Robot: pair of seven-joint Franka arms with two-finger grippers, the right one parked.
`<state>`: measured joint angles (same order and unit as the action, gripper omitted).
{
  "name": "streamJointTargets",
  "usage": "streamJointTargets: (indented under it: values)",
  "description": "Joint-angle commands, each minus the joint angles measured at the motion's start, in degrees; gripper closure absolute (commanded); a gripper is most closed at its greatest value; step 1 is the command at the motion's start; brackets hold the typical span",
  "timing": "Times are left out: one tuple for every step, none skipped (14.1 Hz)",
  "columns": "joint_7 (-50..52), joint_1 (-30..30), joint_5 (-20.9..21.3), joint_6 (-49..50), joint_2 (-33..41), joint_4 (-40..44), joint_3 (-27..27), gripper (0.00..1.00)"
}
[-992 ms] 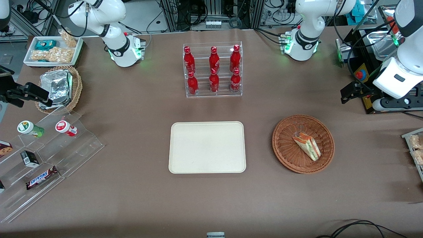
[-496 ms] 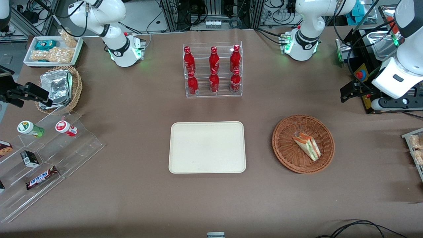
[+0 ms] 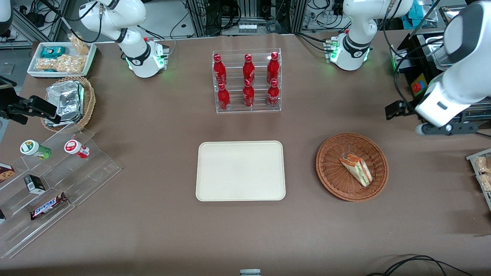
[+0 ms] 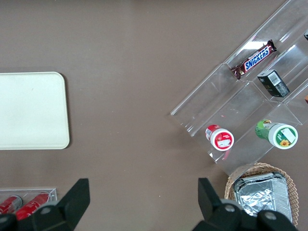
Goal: Place sandwich from basket to tray
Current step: 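Move the left gripper over the wicker basket toward the sandwich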
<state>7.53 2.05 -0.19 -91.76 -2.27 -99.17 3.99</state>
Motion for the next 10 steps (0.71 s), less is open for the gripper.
streamJointTargets:
  values:
    - [6.5,2.1,1.0,-6.3,-3.8,-2.9,0.1,0.0]
    - [8.4,2.3,1.3,-10.2,-4.9,-4.9,0.1,0.0]
    - [9.5,2.3,1.3,-13.9,-5.6,-6.8,0.1,0.0]
    - [10.4,2.3,1.3,-18.6,-5.9,-9.5,0.1,0.0]
    - [11.6,2.3,1.3,-22.3,-6.2,-11.6,0.1,0.0]
    - [14.1,2.3,1.2,-25.3,-6.6,-13.1,0.0,0.0]
    - [17.7,2.3,1.2,-26.6,-7.2,-13.8,0.0,0.0]
    - [23.4,2.3,1.2,-27.6,-8.6,-13.5,0.0,0.0]
    - [29.9,2.4,1.2,-29.3,-10.0,-13.3,0.0,0.0]
    - [35.9,3.0,1.3,-32.0,-11.7,-13.3,0.0,0.0]
